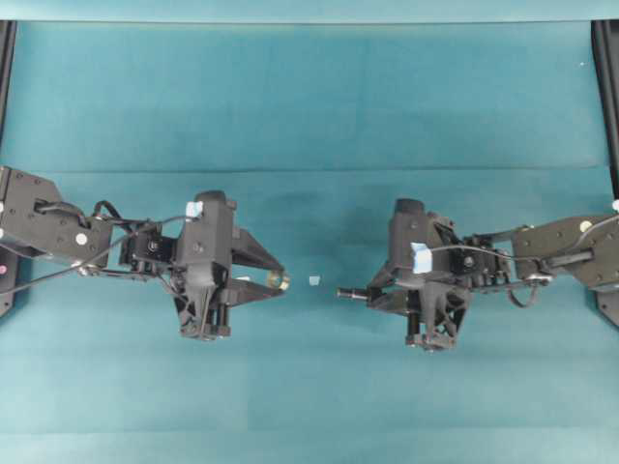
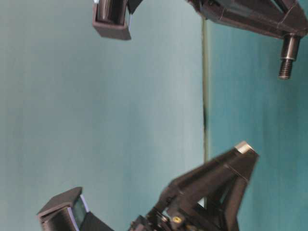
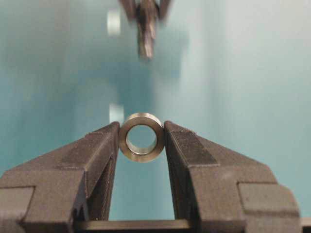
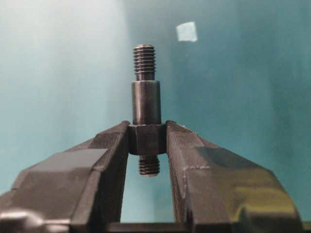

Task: Insert the washer onto the shaft with both hands.
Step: 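Bring the held washer and shaft toward each other at center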

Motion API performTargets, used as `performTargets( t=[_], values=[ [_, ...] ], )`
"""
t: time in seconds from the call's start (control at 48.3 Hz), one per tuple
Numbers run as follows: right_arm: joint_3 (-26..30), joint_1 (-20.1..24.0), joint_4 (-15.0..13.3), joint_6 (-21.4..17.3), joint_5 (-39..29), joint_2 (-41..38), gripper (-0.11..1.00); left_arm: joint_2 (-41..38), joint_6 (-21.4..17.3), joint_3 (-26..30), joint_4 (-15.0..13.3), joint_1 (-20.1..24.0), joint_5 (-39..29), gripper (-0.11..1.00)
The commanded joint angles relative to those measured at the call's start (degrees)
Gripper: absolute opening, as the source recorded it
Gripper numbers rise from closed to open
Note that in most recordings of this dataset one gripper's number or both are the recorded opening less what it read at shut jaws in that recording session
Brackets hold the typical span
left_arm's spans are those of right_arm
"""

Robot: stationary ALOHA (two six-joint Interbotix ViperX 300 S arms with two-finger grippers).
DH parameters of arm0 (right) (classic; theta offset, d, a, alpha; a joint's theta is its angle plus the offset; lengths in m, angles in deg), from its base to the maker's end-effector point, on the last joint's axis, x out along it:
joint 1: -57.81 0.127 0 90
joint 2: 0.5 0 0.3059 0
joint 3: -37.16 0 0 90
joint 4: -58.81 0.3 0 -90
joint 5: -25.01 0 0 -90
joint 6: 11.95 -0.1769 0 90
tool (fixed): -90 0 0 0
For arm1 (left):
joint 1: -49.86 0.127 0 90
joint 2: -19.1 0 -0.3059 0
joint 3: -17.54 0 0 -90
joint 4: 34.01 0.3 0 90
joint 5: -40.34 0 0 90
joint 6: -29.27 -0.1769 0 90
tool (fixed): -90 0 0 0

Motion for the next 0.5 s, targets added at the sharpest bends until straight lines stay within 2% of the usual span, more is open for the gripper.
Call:
performTargets(
  t=[0.0,0.124,0.269,0.477],
  values=[
    [-0.3,0.4,0.0,-1.1,2.3,0.9,0.01,0.4,1.3,0.5,0.1,-0.3,2.4,0.36],
    [-1.2,0.5,0.0,-2.1,5.3,0.7,0.01,0.0,3.2,0.5,0.1,-0.5,4.0,0.36],
    [-2.1,0.6,0.0,-3.3,9.1,0.6,0.01,-1.0,3.4,1.3,0.1,-1.1,4.6,0.36],
    [-2.5,0.7,0.0,-4.1,10.8,0.4,0.01,-2.5,3.4,2.5,0.1,-1.4,4.9,0.36]
  ],
)
